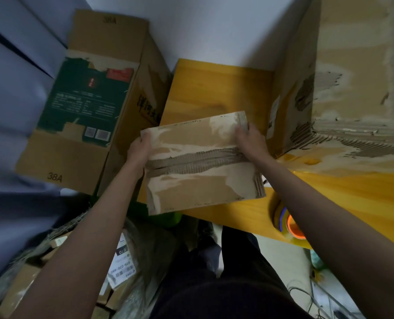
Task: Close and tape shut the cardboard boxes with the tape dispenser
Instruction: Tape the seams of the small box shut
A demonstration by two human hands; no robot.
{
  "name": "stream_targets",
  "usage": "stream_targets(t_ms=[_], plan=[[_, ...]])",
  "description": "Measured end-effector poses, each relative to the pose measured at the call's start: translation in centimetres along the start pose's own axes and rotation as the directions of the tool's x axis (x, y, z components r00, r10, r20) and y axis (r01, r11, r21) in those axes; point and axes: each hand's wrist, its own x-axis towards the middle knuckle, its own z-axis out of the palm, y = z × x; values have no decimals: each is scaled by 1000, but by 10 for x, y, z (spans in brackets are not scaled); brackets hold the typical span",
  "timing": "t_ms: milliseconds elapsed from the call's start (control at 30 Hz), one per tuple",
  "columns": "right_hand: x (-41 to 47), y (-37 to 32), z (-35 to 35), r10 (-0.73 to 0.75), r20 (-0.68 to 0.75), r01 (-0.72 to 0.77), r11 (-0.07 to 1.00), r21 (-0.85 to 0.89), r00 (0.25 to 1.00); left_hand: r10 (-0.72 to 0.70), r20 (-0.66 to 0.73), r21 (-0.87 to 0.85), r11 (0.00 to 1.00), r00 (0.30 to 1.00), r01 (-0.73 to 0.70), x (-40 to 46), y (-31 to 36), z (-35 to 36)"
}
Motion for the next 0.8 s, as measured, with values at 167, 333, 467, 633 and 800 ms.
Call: stream_targets(t_ms=[167,333,467,633,800], plan=[[-16,-18,-10,5,-41,2,987,161,999,67,-59,-96,993,996,-73,-12,21,-15],[-37,-51,-33,-17,-114,53,944,327,993,175,-212,-238,945,961,-225,-33,58,-36],[-50,-51,-40,-116,-225,191,918,347,967,286,-231,-277,897,930,-345,-54,68,-37],[-63,-14,-23,-93,-188,144,950,279,978,392,-112,-88,911,913,-402,-69,25,-19],[-77,10,-15,-123,-191,158,971,181,974,364,-37,-68,928,931,-366,-70,-11,-14]])
